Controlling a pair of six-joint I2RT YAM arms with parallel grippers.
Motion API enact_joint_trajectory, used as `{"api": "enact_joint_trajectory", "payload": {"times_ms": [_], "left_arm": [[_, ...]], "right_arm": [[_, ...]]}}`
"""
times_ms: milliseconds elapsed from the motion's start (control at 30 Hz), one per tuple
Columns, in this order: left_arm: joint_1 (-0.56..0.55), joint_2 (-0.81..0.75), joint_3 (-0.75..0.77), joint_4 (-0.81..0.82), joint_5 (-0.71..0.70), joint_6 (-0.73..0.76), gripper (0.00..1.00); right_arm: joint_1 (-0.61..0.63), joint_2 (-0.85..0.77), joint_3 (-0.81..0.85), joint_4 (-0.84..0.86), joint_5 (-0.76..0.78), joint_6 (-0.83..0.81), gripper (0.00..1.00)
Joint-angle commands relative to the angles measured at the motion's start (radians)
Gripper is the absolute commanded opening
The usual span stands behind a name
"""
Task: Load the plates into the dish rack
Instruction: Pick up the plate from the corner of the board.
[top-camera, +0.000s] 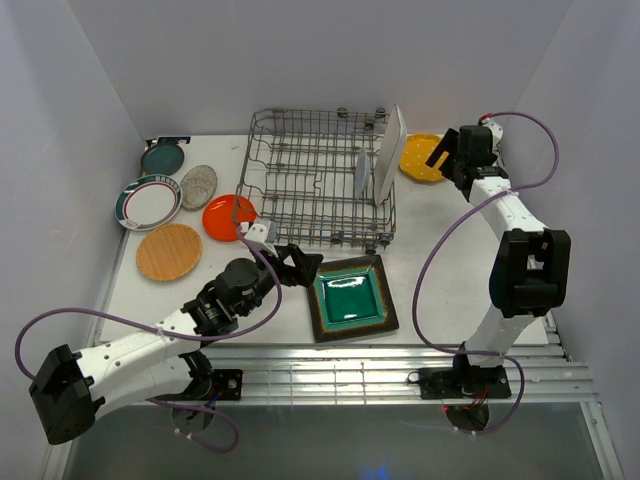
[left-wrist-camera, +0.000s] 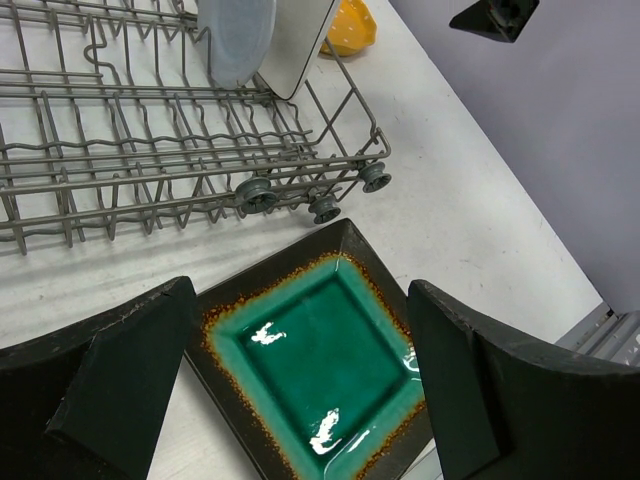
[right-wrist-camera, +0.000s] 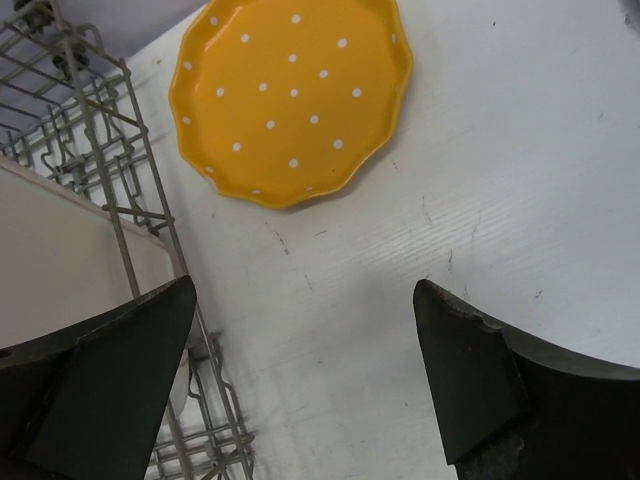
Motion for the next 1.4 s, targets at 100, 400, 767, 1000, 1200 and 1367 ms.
{"api": "enact_joint_trajectory", "payload": {"times_ms": [100, 400, 767, 1000, 1200, 1367], "left_arm": [[0.003, -0.01, 0.031, -0.006, -0.006, 0.005, 0.98], [0.003, -0.025, 0.03, -0.008, 0.004, 0.005, 0.98], [0.003, 0.036, 0.04, -0.006, 0.004, -0.003, 0.98], [0.005, 0.028, 0.036, -0.006, -0.016, 0.005, 0.98], [0.003, 0.012, 0.03, -0.008, -0.033, 0.016, 0.98], [0.003, 0.002, 0.028, -0.008, -0.034, 0.017, 0.98]], "right_arm": [[-0.019, 0.096, 0.063, 0.045, -0.048, 0.06, 0.96], [-0.04, 0.225, 0.103, 0.105, -0.083, 0.138, 0.75], [-0.046, 0.338, 0.125, 0.2, -0.121, 0.201, 0.76], [-0.072, 0.401, 0.13, 0.272, -0.152, 0.223, 0.77], [-0.079, 0.36, 0.014, 0.412, -0.098, 0.229, 0.76], [-0.091, 0.371, 0.014, 0.421, -0.12, 0.235, 0.76]]}}
